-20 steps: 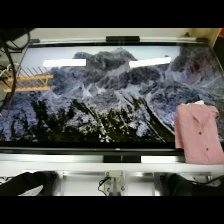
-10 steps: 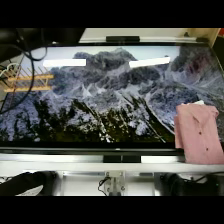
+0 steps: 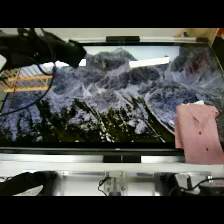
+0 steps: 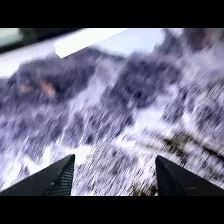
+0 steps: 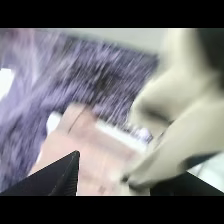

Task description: Fold the shirts.

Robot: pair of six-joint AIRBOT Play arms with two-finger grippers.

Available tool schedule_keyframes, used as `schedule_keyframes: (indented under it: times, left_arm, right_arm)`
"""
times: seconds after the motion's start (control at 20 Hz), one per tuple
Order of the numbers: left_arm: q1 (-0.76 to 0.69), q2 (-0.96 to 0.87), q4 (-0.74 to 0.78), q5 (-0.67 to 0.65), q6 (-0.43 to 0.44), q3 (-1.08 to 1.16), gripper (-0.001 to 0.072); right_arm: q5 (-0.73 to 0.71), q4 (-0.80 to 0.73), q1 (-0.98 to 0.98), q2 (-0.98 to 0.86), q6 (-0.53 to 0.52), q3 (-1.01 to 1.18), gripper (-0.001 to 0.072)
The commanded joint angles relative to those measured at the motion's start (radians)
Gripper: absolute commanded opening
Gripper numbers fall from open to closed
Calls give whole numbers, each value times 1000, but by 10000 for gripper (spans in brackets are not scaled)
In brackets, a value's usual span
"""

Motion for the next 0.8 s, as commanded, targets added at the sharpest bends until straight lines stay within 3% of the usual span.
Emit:
schedule_keyframes:
  times: [0.0,0.15,0.3,0.4,0.75]
  left_arm:
    - [1,-9,92,-281,-49,-66,596]
    - [1,-8,138,-425,-121,-254,596]
    - [54,-11,147,-421,-238,-432,597]
    - [105,-13,144,-393,-300,-470,597]
    - [154,-14,128,-324,-306,-470,597]
  right_arm:
    - [91,-134,427,1,28,-105,528]
    - [-73,-254,863,-5,117,-204,529]
    - [-120,-383,1186,-90,192,-210,529]
    - [-66,-410,1307,-171,191,-210,530]
    - [-53,-401,1433,-298,187,-210,530]
